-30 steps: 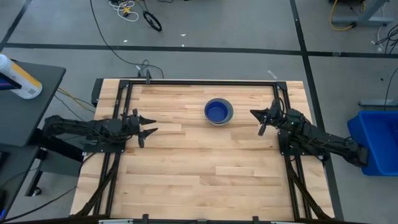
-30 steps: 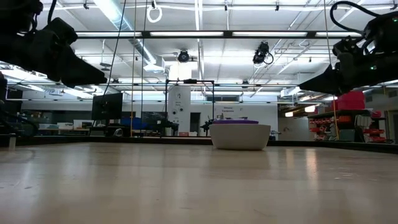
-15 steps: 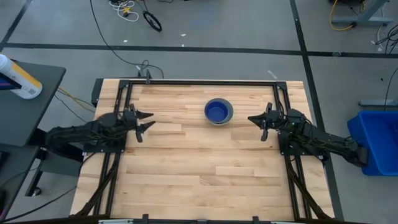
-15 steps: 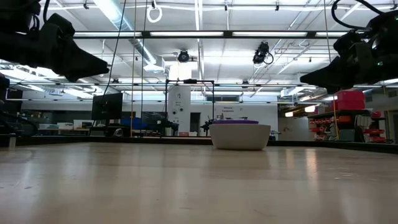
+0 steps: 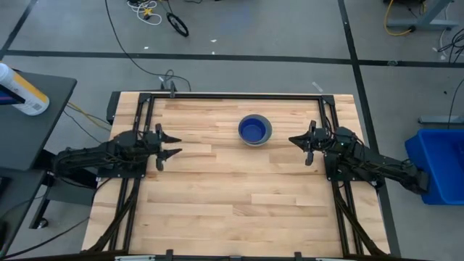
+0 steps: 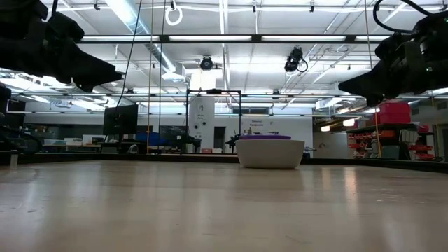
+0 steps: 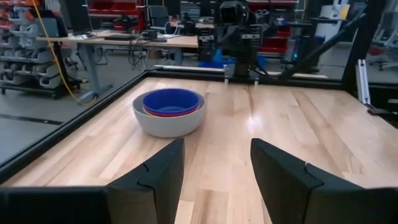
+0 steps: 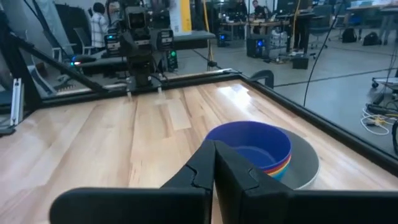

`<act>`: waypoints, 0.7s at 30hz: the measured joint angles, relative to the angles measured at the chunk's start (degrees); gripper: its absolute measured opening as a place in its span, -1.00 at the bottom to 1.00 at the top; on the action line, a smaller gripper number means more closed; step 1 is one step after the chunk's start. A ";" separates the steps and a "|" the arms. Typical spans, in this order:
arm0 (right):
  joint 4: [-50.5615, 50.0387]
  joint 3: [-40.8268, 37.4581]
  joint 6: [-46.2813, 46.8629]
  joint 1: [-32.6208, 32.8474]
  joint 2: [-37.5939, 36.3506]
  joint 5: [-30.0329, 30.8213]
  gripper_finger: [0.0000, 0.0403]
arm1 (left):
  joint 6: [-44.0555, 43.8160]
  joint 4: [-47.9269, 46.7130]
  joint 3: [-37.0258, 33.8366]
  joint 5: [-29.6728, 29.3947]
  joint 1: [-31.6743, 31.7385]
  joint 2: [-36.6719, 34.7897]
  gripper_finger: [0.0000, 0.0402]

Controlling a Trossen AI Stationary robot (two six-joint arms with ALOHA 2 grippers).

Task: Nest bowls inside each other
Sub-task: Return to Home Position

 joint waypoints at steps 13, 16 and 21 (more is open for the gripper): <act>-0.31 0.00 1.97 0.00 0.05 0.03 -0.94 | 1.97 1.14 -0.11 -0.67 0.00 0.31 -0.05; -0.31 0.00 1.95 0.02 0.05 0.03 -0.94 | 1.85 1.35 -0.13 -0.67 0.00 0.32 -0.04; -0.31 0.00 1.95 0.02 0.05 0.03 -0.94 | 4.58 1.53 -0.13 -0.69 0.00 0.33 -0.03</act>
